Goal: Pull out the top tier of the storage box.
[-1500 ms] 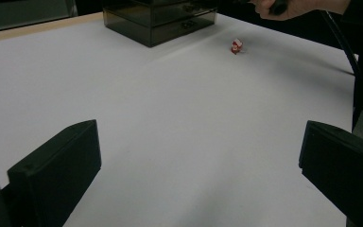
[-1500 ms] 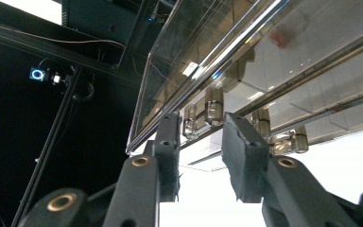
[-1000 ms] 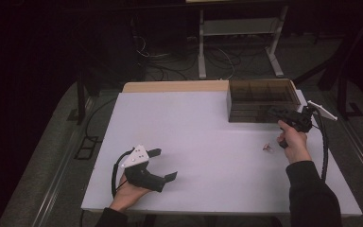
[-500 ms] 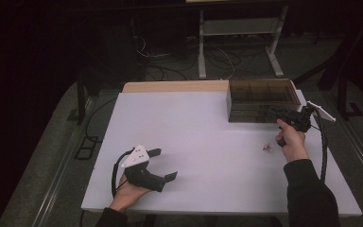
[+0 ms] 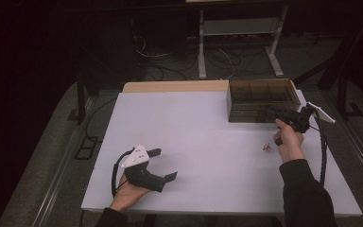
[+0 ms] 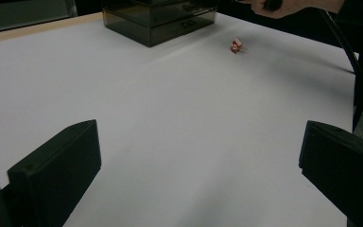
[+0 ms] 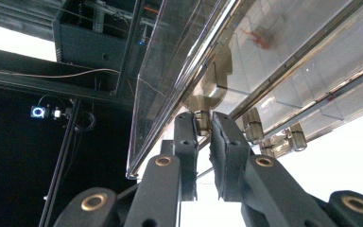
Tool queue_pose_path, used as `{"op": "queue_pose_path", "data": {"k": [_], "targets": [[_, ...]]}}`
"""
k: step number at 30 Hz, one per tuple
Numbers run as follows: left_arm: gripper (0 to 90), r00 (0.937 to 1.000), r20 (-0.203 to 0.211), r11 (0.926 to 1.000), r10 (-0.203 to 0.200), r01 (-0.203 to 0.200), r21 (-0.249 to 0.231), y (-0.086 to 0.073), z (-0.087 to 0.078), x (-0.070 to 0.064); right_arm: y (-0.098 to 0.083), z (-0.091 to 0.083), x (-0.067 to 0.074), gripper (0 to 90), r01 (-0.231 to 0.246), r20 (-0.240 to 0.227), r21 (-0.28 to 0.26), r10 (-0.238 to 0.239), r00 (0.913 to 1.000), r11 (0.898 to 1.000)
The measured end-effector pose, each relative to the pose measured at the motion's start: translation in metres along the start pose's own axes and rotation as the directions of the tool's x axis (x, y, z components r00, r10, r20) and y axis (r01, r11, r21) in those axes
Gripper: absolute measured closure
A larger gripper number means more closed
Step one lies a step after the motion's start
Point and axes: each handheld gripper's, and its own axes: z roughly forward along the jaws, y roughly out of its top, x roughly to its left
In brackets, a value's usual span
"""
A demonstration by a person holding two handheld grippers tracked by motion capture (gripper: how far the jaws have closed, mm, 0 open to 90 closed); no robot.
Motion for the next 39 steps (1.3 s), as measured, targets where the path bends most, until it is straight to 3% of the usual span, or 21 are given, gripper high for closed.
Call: {"op": "queue_pose_path", "data": {"k": [12, 39], "targets": [[0.0, 1.0, -0.001, 1.0, 0.001, -0.001, -0.003, 0.0001, -0.0005, 0.0, -0.0005, -0.0003, 0.0001, 80.8, -0.042, -0.002, 0.0, 0.042, 0.9991, 0.999], [0.0, 1.0, -0.002, 1.0, 0.001, -0.001, 0.001, -0.0001, -0.0001, 0.0, -0.0057, -0.0075, -0.0011, 80.7, -0.052, -0.01, 0.009, 0.052, 0.9986, 0.999]]}}
